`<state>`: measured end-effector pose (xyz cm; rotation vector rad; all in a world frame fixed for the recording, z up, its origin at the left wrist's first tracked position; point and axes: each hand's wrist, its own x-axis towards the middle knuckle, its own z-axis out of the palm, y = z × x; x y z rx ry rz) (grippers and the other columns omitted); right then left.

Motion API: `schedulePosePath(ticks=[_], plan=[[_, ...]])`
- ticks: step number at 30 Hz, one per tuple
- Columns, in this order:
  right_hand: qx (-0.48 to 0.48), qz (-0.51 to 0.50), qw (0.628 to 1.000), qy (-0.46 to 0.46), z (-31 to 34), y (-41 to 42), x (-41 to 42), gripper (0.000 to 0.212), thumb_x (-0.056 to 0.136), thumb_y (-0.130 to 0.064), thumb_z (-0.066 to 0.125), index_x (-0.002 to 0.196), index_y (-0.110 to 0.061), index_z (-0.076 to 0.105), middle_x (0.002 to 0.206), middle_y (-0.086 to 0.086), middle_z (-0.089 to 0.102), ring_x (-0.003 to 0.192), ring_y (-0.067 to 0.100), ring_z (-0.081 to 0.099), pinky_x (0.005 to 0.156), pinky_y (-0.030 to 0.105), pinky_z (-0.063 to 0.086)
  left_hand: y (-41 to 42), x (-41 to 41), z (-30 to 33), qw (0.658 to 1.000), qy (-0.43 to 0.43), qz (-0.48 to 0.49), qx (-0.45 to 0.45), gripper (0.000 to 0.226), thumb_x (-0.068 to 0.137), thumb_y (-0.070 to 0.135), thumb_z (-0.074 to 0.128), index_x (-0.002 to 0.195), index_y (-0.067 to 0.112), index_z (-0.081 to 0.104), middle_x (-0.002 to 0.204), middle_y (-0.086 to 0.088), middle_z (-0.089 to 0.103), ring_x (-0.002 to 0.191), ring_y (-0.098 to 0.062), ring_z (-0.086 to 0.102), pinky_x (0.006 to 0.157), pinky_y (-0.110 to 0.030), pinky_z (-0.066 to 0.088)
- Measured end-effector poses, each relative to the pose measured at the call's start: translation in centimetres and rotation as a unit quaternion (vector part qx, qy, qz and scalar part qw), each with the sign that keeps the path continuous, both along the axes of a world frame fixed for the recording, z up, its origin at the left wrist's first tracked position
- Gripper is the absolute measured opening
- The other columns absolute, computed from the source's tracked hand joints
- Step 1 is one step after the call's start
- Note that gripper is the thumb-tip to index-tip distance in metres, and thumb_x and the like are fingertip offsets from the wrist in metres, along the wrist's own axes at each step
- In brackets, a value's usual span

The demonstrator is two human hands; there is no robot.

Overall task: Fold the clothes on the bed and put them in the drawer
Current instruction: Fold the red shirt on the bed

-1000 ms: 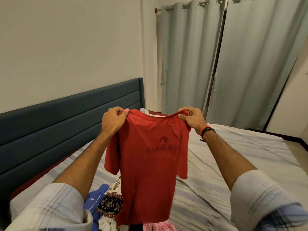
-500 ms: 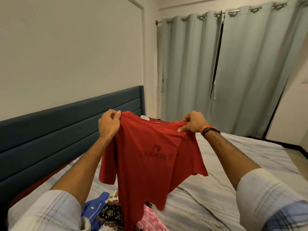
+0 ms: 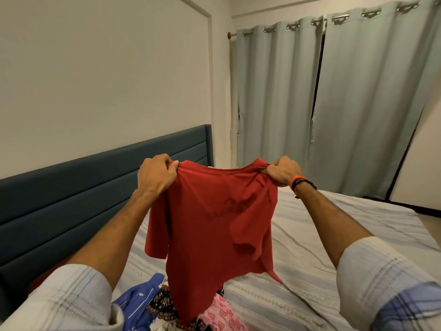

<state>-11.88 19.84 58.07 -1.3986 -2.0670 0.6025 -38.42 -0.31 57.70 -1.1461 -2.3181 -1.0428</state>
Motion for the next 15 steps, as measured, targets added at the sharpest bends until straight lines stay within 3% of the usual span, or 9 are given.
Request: schedulePosePath(ticks=[5,10,12,15], plan=[[0.026,-0.018,0.999,0.004,0.2,0.0,0.1,0.035,0.082,-0.036,0.069,0.063,-0.011,0.054,0.07,0.009,0.058,0.069,0.031,0.056,0.058,0.028,0.039,-1.2,-0.6,0.0,0.999,-0.017,-0.004,-0.031,0.034,0.093,0.046,0.059,0.08,0.014,0.062,0.07,0.001,0.061,0.069,-0.018,0.056,0.068,-0.034,0.045],[0.04,-0.001,0.999,0.033,0.4,-0.2,0.1,0.048,0.081,-0.039,0.074,0.052,-0.014,0.045,0.053,0.002,0.047,0.053,0.02,0.046,0.048,0.025,0.034,-1.4,-0.7,-0.6,0.997,-0.062,-0.049,-0.002,0.034,0.092,0.045,0.062,0.073,0.016,0.06,0.069,0.0,0.062,0.067,-0.013,0.055,0.068,-0.031,0.042],[0.034,0.001,0.999,0.031,0.3,-0.2,0.0,0.044,0.083,-0.04,0.072,0.055,-0.011,0.053,0.055,0.003,0.05,0.057,0.022,0.053,0.051,0.027,0.044,-1.3,-0.5,-0.6,0.996,-0.068,-0.058,-0.004,0.033,0.092,0.045,0.063,0.073,0.018,0.061,0.072,0.001,0.063,0.071,-0.014,0.057,0.07,-0.031,0.043],[0.006,0.003,0.999,0.048,0.2,-0.5,-0.2,0.038,0.084,-0.036,0.069,0.073,-0.001,0.07,0.064,0.008,0.06,0.069,0.031,0.064,0.07,0.039,0.06,-0.9,-0.3,-0.4,0.994,-0.091,-0.056,-0.032,0.033,0.095,0.04,0.06,0.077,0.012,0.062,0.072,0.002,0.06,0.067,-0.008,0.052,0.072,-0.03,0.042]])
